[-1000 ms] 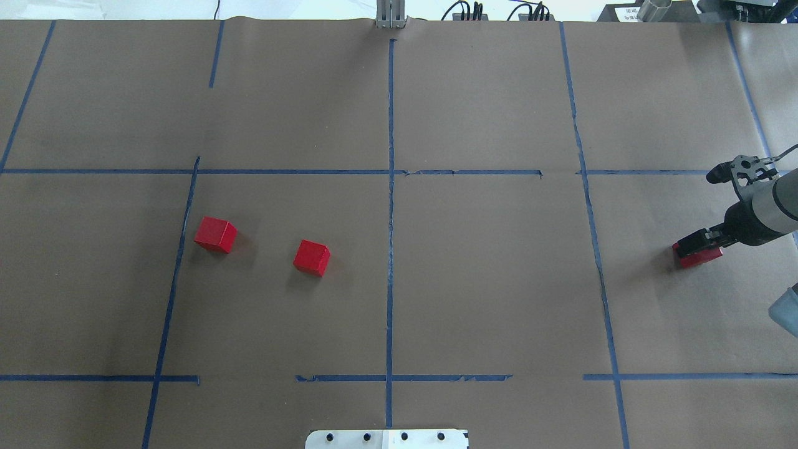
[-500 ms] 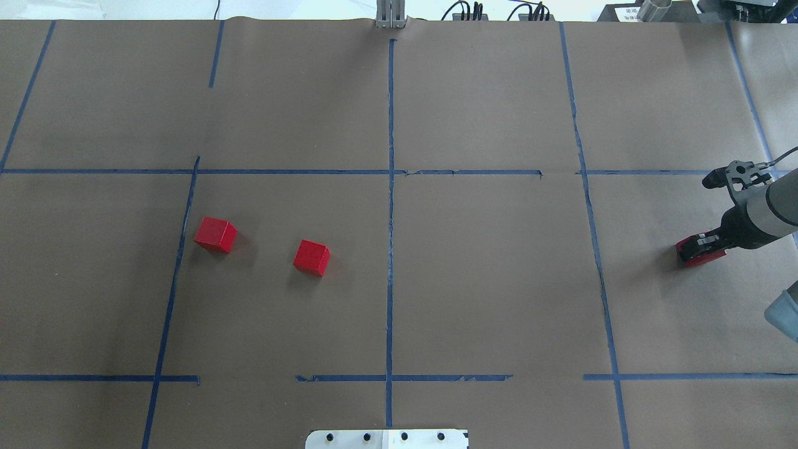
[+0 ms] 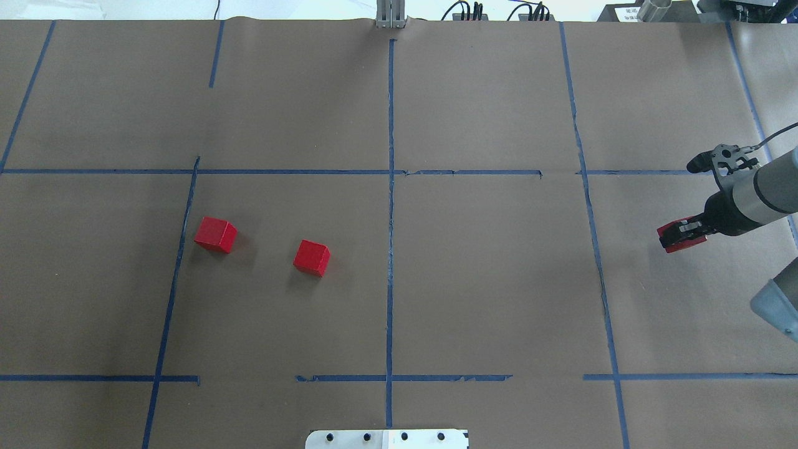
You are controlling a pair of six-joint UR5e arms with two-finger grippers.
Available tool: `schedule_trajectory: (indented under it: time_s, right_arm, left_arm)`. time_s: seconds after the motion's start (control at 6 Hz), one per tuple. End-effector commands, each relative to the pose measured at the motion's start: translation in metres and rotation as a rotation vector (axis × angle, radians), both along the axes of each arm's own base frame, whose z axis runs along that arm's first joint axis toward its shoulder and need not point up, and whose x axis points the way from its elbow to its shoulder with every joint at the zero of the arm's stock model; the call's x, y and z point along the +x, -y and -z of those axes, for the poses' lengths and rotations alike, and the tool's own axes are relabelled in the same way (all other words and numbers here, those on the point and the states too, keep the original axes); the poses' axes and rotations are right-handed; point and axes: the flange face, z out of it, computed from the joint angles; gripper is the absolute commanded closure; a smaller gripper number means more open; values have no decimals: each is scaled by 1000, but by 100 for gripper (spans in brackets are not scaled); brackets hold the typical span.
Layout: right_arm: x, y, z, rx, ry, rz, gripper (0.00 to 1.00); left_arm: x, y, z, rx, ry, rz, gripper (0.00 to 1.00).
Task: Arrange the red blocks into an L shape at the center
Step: 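Carry the red cube with the right gripper toward the table center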
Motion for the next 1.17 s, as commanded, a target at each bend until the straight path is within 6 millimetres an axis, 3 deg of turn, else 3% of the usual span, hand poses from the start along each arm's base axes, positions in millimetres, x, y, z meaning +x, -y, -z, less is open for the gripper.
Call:
schedule_trajectory:
  time_s: [0.0, 0.17, 0.33, 0.5, 1.0]
  right_arm:
    - [-71, 19, 79, -70, 62, -55, 85]
    - [-124, 25, 135, -111, 56, -98, 85]
    - [-182, 17, 186, -135, 23, -124, 85]
    - [-229, 10, 223, -137, -6, -162, 85]
    - [-344, -10, 310, -218, 27, -220, 85]
  left_arm:
    - [0, 0, 1, 4, 0, -1, 0]
    - [0, 0, 1, 4, 0, -1, 0]
    - [0, 0, 2, 4, 0, 0, 0]
    - [0, 0, 1, 3, 0, 0, 0]
    - [0, 0, 0, -1, 0, 0, 0]
